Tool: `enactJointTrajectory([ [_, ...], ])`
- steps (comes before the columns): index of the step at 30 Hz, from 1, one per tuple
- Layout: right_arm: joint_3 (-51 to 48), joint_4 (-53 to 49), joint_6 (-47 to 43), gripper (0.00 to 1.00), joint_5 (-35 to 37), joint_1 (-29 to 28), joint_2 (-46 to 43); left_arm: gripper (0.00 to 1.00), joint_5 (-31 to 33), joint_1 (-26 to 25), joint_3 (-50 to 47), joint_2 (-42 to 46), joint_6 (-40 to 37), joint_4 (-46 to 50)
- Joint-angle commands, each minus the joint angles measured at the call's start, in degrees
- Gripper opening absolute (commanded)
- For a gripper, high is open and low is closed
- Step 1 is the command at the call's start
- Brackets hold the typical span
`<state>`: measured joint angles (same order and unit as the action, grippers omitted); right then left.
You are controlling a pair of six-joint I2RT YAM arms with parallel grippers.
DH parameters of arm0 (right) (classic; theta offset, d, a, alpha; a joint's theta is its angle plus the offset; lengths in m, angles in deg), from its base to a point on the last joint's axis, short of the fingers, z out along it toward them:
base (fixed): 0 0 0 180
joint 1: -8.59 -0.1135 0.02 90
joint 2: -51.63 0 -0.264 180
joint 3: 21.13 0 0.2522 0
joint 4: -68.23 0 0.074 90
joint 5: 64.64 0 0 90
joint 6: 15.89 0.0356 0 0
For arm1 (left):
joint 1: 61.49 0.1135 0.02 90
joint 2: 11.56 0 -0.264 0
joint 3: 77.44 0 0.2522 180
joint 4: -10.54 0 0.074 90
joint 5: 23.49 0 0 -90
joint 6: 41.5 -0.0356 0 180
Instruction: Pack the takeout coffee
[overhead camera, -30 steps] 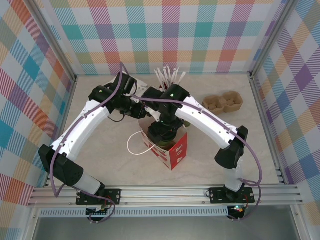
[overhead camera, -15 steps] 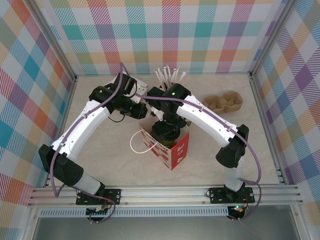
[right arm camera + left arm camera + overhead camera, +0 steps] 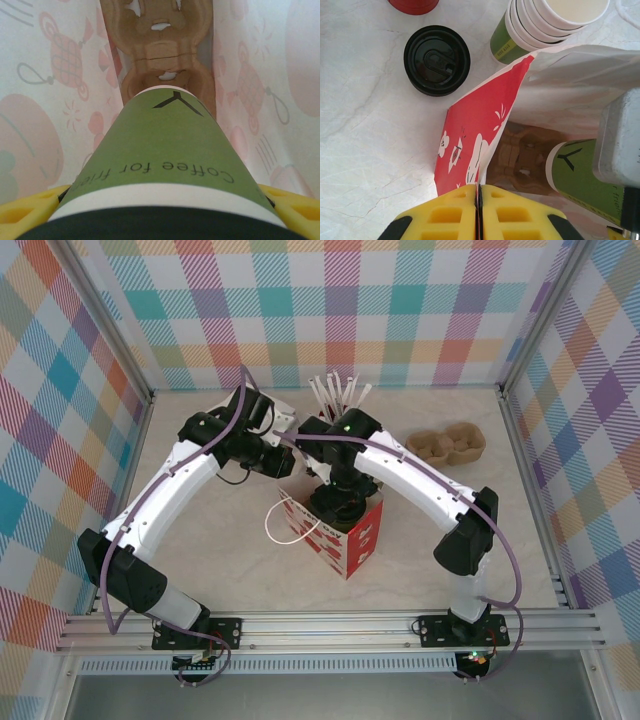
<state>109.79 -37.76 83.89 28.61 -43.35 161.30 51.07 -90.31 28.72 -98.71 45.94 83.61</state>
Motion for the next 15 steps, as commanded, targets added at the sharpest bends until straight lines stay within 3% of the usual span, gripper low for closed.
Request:
enactJointTrajectory([
  [1,-0.84,-8.08,-1.83,0.67,0.11,0.22,-0.77,0.11,-0.07,-0.36,-0.99,0.18,-0.21,-0.42],
  [15,-5.27,-4.27,-2.66,0.67,0.03,1.31,-1.31,0.11,-0.52,-0.36,-0.47,0.31,-0.24,-0.40],
])
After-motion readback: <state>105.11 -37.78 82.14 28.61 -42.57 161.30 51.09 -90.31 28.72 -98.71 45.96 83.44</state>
